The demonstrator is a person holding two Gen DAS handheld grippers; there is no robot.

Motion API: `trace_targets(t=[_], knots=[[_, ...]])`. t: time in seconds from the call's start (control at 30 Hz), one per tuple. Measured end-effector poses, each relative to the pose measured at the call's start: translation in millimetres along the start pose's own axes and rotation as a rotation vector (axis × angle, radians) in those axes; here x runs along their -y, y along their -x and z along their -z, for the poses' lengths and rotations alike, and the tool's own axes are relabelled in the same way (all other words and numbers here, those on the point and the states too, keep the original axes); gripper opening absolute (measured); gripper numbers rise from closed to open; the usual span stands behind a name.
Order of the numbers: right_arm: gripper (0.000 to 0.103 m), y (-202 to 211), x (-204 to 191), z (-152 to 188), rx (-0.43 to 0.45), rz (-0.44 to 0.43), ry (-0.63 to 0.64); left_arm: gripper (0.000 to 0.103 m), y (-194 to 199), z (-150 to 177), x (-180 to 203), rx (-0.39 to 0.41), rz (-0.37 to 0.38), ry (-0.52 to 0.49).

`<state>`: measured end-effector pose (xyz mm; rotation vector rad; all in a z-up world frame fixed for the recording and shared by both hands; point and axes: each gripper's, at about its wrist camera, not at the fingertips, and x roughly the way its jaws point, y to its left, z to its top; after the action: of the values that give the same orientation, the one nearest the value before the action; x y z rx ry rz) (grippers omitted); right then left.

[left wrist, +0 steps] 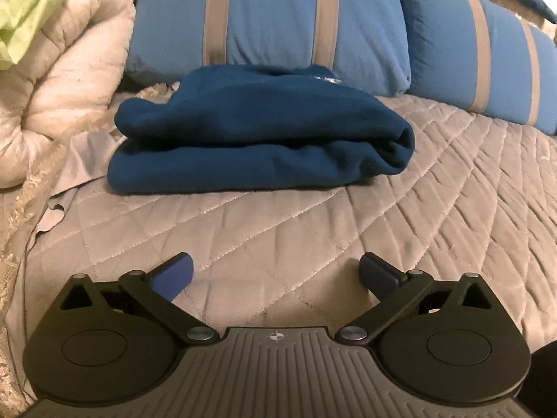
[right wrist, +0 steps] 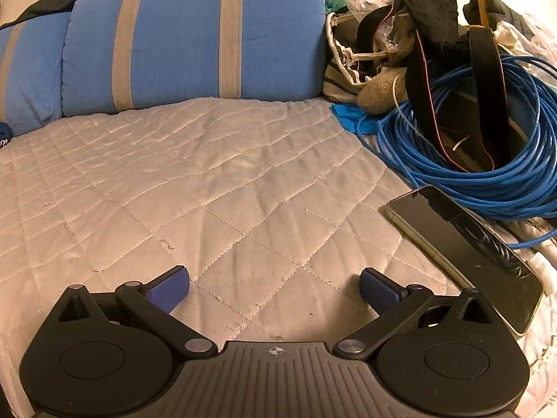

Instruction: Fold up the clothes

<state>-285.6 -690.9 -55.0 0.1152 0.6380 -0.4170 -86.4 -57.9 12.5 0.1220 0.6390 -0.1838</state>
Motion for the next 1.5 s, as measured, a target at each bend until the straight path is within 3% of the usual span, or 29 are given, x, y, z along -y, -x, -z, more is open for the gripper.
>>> trace_targets(t=[0.33,1.03,1.23,1.5], knots=[[0.103,-5.7,-2.4,-9.3,-0.023,0.009,-0.006,0.103,-8.7,-11.9,-4.5,-0.028,0.021,-0.005],[0.103,-78.5,3.0,-63.6,-0.057,0.017,-0.038,0.103,-63.9,-52.2,-9.9,-0.084,0.027,-0.010],[0.103,-85.4,4.5,-60.4,-0.017,0.003,-0.048,0.103,-63.1,-43.4,-8.5,-0.026,0.018,-0.007],[0.103,-82.1,-0.2,-56.9,0.019,0.020,-0.040,0.103,-60.6,-42.4,-7.5,-0.009,0.014,-0.005]])
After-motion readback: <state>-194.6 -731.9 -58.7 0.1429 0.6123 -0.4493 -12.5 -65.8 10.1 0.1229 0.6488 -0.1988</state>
